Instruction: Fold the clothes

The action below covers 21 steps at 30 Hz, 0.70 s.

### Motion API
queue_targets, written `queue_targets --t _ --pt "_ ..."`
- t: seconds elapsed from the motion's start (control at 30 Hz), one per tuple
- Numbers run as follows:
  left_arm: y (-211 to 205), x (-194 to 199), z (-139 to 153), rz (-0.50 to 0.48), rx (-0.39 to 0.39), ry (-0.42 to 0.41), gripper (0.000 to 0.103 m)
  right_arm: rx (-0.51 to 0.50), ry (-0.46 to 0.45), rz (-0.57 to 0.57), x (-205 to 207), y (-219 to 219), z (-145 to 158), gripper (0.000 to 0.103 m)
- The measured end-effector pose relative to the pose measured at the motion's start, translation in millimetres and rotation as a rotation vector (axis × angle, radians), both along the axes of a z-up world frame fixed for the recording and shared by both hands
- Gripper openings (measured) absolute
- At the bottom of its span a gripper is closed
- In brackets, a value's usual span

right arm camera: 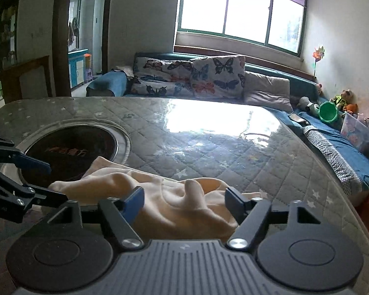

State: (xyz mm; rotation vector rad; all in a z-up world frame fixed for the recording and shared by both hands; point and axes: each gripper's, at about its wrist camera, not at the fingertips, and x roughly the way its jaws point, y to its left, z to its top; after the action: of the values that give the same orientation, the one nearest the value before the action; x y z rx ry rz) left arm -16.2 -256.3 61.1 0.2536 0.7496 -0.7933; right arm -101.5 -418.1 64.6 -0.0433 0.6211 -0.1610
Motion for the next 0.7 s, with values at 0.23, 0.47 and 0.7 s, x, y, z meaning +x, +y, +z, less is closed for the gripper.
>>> queue_targets --t 0.23,0.47,0.7 --pt "-15 7 -12 -0.036 0.020 -0.009 0.024 0.033 0.042 0.004 9 -10 -14 0.031" --pt "-6 -4 -4 -0.072 -0.028 -0.046 0.008 0.108 -0.010 0.032 -19 -16 1 0.011" --pt "13 -24 10 -0.149 -0.079 -0.060 0.006 0.137 -0.008 0.135 -63 -6 17 0.005"
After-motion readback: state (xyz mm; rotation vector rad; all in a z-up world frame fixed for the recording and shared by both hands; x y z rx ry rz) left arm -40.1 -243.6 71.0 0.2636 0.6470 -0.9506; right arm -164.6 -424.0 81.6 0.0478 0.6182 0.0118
